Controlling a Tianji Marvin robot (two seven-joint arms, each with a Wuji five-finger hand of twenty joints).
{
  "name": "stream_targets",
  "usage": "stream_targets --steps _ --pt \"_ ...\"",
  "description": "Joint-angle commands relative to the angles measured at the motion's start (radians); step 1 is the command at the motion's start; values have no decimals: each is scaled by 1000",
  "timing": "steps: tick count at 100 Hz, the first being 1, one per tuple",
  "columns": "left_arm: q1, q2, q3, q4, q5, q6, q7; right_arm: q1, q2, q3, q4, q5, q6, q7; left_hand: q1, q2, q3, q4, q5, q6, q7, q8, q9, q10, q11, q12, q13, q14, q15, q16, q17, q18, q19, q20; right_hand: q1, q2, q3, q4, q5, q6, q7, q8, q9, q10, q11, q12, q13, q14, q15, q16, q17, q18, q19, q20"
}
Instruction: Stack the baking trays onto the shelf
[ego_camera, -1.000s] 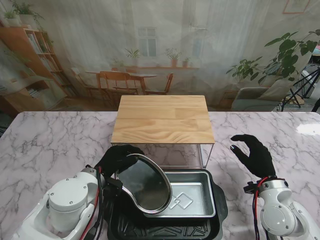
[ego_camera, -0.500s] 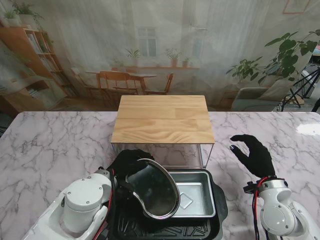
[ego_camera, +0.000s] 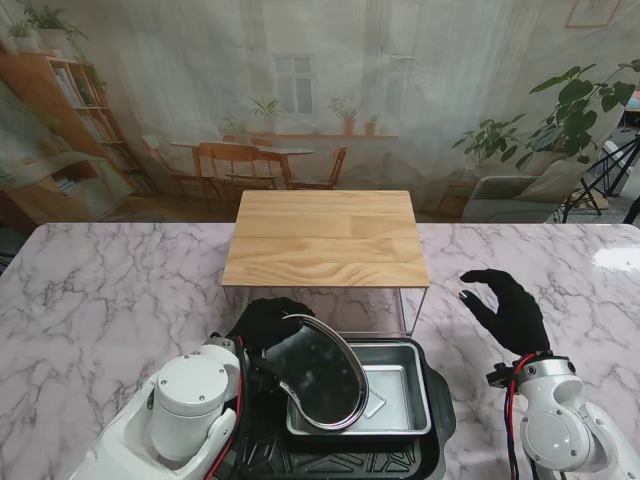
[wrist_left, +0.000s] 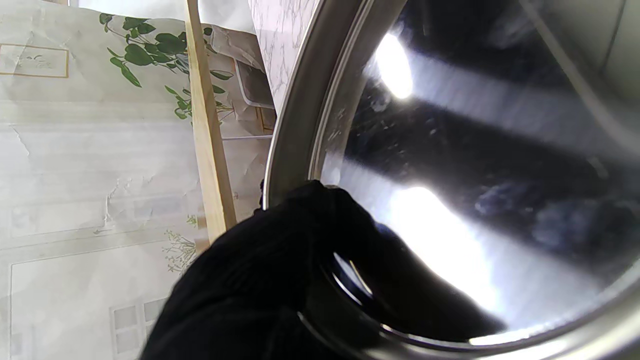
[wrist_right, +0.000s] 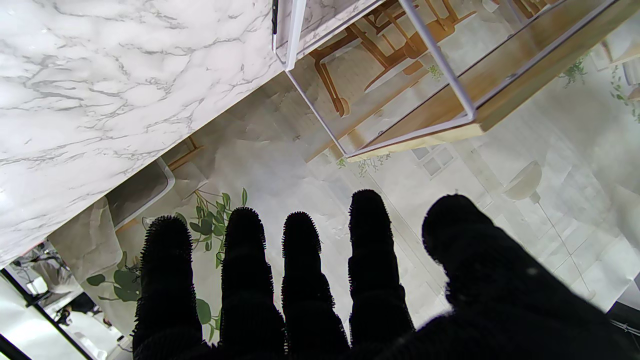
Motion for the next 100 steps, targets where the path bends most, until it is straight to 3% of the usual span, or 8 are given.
stream_targets --steps 1,26,42,52,55,61,72,100 --pt "-7 -13 12 11 -8 9 -5 0 -1 -3 4 -1 3 2 41 98 8 24 38 27 102 4 -30 6 11 -18 14 -4 8 -7 3 -84 -12 -12 17 36 -16 16 -37 -25 3 -11 -20 -8 15 0 -4 -18 -33 -14 -7 -31 1 -7" --pt "-41 -28 47 61 -17 27 13 1 0 -2 5 3 -1 7 45 108 -19 20 19 34 84 -21 -47 10 3 -33 -1 -12 -19 -17 -12 -95 -42 -21 35 42 -12 17 -36 -22 3 -11 -23 -6 17 0 -4 -14 -32 -14 0 -31 10 -5" --pt "-46 -27 55 70 -39 28 -1 1 0 -2 7 2 -2 7 59 117 -108 32 -24 61 21 -56 -92 26 -32 -65 -49 -10 -70 -36 -57 -105 -99 -25 32 40 -12 17 -37 -22 3 -12 -24 -5 17 0 -5 -16 -31 -14 -2 -31 13 -6" --pt "-43 -23 52 68 -61 23 -14 3 0 -3 8 1 -2 9 74 113 -204 53 -103 96 -81 -77 -202 43 -51 -109 -143 12 -122 -51 -137 -102 -175 -25 30 37 -12 17 -37 -22 3 -12 -24 -10 18 0 -5 -15 -31 -14 -2 -31 14 -7" --pt "-40 -22 50 65 -72 19 -17 3 0 -4 8 1 -2 10 72 124 -251 72 -132 114 -146 -80 -264 57 -25 -163 -185 20 -137 -55 -171 -100 -205 -11 28 36 -13 17 -37 -23 3 -12 -26 -5 17 0 -6 -16 -31 -14 -2 -31 15 -7" --pt "-35 -18 43 57 -95 13 -30 4 1 -4 8 1 -2 10 36 156 -305 99 -196 150 -249 -111 -365 80 -14 -262 -258 39 -148 -55 -235 -95 -238 3 28 36 -11 18 -38 -23 3 -12 -26 -4 17 -1 -7 -16 -32 -15 -2 -31 15 -7" --pt "-25 -8 35 44 -109 -1 -56 4 1 -4 9 2 -2 10 -35 209 -361 122 -260 172 -342 -161 -466 90 -41 -299 -345 54 -166 -63 -310 -91 -271 8 26 34 -11 18 -37 -22 3 -12 -25 -5 18 0 -7 -16 -31 -15 -3 -31 16 -8" --pt "2 14 13 11 -134 -25 -115 4 0 -3 10 3 -4 9 -48 231 -424 130 -323 163 -391 -197 -590 61 -99 -340 -529 83 -221 -83 -469 -73 -353 -1 22 32 -8 18 -38 -22 2 -13 -26 -6 17 -1 -7 -15 -32 -15 -3 -32 17 -9"
